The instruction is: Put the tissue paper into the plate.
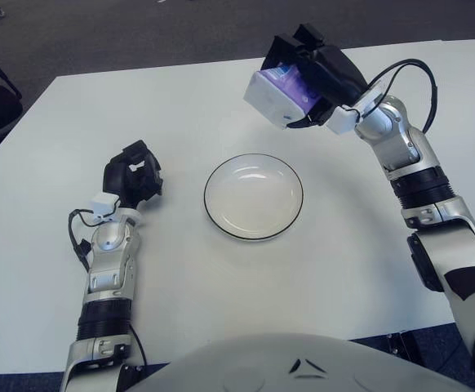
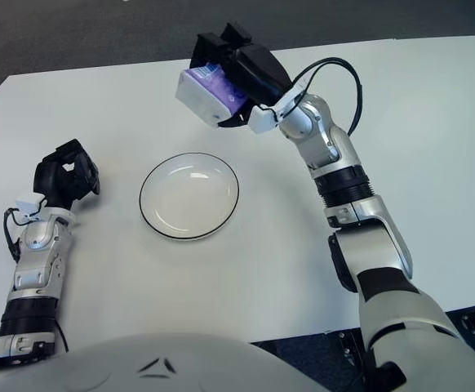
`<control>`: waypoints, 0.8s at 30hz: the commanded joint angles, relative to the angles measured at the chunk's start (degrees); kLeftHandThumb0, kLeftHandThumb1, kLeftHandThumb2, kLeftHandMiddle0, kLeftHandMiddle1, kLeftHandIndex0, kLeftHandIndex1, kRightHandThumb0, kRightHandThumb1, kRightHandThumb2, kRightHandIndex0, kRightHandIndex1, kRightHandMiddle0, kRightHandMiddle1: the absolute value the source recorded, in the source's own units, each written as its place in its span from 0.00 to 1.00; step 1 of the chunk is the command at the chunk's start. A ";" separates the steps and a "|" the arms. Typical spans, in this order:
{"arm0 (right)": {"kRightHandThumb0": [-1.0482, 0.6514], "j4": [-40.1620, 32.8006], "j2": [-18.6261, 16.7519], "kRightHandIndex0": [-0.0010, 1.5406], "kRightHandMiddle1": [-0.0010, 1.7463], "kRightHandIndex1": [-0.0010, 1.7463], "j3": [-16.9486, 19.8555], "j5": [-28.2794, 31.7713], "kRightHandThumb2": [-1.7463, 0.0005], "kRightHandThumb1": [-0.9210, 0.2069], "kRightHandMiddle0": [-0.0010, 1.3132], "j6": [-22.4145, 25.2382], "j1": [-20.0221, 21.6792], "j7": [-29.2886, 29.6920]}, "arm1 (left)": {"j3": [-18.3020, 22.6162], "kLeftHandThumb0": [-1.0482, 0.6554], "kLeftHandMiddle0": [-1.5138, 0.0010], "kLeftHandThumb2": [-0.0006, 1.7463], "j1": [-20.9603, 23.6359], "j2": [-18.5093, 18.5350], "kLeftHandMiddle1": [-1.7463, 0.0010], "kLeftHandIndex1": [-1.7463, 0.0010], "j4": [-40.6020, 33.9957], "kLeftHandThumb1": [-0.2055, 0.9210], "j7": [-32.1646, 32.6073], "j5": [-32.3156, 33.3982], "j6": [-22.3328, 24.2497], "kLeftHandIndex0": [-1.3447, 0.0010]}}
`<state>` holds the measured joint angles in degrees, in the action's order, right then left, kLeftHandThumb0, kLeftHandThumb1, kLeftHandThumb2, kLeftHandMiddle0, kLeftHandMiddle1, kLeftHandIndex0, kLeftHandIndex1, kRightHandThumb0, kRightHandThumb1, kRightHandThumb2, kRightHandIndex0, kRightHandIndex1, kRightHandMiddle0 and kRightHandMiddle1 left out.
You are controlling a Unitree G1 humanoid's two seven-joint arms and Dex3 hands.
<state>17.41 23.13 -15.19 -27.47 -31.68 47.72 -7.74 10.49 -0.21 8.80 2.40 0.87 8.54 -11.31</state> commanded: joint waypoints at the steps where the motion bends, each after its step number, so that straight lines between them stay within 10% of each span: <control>1: 0.62 -2.90 -1.63 0.55 1.00 0.98 -0.74 1.84 0.05 0.81 0.47 0.73 0.80 -2.60 | -2.03 0.37 0.12 0.54 -8.14 -6.93 0.00 0.00 7.41 0.83 0.70 0.21 -0.23 0.28; 24: 0.62 -6.74 -4.32 0.55 1.00 0.95 -3.75 16.66 0.08 0.78 0.45 0.12 -3.46 -20.85 | -3.15 0.37 0.12 0.54 -8.45 -7.10 0.00 0.00 5.40 0.78 3.49 -0.60 1.89 0.27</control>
<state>12.38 18.81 -18.59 -13.77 -31.78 44.45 -25.73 9.82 -0.21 8.79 1.77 3.21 8.46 -10.24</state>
